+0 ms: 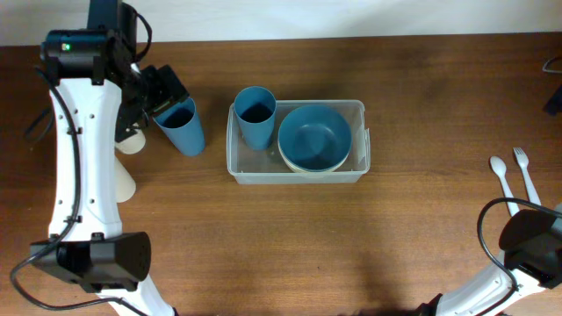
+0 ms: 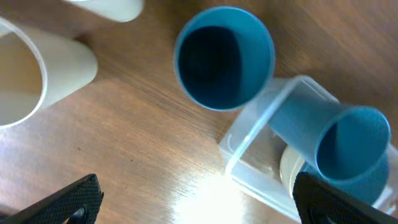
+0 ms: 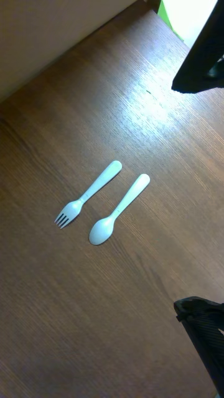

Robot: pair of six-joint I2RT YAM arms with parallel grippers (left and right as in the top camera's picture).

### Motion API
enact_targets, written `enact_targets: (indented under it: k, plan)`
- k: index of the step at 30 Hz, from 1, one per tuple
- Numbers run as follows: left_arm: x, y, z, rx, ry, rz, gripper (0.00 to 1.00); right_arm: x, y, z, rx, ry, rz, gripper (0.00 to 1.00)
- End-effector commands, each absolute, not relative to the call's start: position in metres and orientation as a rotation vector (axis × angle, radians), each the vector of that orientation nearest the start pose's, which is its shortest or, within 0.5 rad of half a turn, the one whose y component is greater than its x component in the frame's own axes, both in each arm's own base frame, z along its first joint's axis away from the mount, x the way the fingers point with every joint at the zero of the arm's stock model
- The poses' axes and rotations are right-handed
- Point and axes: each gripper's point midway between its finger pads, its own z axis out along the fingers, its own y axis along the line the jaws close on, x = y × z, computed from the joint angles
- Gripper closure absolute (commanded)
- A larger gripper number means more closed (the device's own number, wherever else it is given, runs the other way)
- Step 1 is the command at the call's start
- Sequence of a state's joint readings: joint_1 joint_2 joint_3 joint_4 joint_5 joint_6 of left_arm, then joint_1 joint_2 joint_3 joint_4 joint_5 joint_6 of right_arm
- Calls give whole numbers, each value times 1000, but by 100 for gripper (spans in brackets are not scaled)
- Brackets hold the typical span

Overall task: Pack container
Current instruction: 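Move the left gripper back to the second blue cup and grasp it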

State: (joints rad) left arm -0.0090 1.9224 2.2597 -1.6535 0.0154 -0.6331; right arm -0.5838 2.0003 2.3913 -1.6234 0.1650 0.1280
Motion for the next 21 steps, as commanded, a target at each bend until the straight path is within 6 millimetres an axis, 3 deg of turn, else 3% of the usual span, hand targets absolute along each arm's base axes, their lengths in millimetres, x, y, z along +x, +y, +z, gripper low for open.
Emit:
enact_targets:
  k: [1,5,13,21]
  plan:
    - [381,10,261,-1089,2689,-99,0,329,-254,271,1029,2646,-358,1]
    - [385,14,252,-1150,2690,-97,0,329,-254,271,1029,2645,-358,1]
    - [400,-3,208,-1196,2826,-175,0,329,-254,271,1029,2646,-358,1]
    - [405,7,180,-1247,2875,-100,0,329,-254,271,1029,2646,-358,1]
